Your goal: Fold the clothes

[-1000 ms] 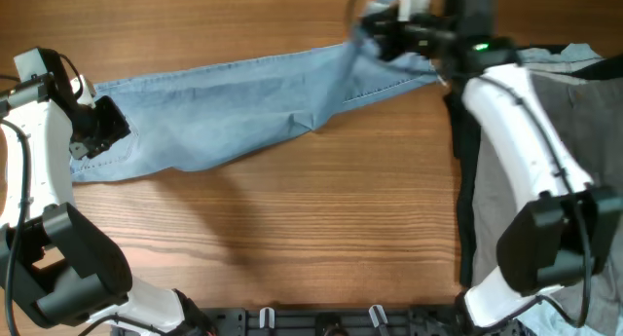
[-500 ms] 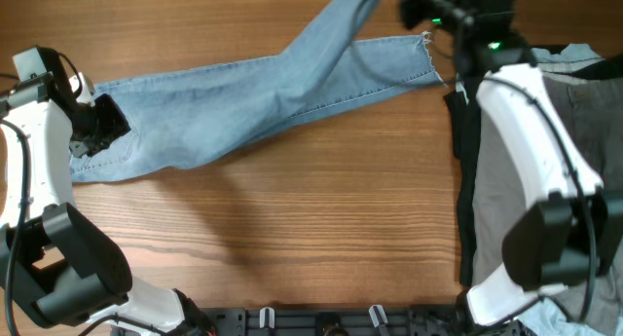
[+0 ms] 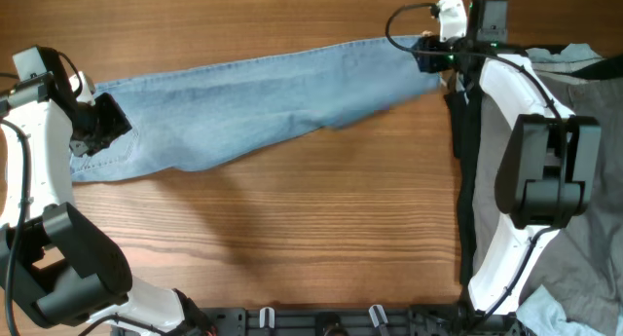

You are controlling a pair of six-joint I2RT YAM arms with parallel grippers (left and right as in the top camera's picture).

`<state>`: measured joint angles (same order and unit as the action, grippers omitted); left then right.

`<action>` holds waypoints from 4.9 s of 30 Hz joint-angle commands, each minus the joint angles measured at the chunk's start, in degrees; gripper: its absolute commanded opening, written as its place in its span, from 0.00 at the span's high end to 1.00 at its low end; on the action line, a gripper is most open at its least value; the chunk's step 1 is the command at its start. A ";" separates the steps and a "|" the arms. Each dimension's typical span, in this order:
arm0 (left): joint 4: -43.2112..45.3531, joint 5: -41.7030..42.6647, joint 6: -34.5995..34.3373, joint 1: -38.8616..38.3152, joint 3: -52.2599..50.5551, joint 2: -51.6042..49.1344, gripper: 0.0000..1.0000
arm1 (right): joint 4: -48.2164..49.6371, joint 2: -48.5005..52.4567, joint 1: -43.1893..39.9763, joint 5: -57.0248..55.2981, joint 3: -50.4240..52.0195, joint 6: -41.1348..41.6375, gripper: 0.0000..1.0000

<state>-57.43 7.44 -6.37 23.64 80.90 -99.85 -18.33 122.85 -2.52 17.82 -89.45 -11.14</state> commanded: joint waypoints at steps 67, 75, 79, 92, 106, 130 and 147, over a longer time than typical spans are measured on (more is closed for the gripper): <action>-4.13 3.43 0.13 -1.40 0.00 -0.22 0.49 | -33.75 -10.23 -1.79 8.31 21.77 15.63 0.60; -3.45 3.43 0.11 -1.40 0.00 -0.22 0.48 | -44.87 -24.52 -1.81 18.05 9.51 8.98 0.96; -3.21 3.45 0.11 -1.40 0.00 -0.22 0.47 | -22.73 -34.80 0.55 39.43 6.45 21.31 0.96; -3.50 3.45 0.11 -1.40 0.00 -0.22 0.47 | -19.50 -28.04 1.20 3.61 6.54 10.93 0.96; -5.29 10.75 -6.54 -8.17 -18.12 -0.22 0.51 | -27.36 -15.96 0.20 3.13 6.54 18.60 0.95; -8.44 4.74 -7.67 -10.60 -12.52 7.26 0.61 | -29.99 -16.02 0.20 2.71 6.54 16.85 0.95; 21.81 3.17 -9.09 -9.90 -38.75 7.78 0.96 | -30.18 -16.02 0.20 2.43 6.54 17.27 0.94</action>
<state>-30.68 11.86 -15.77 13.56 43.31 -92.05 -48.62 106.19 -2.15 20.73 -82.74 5.80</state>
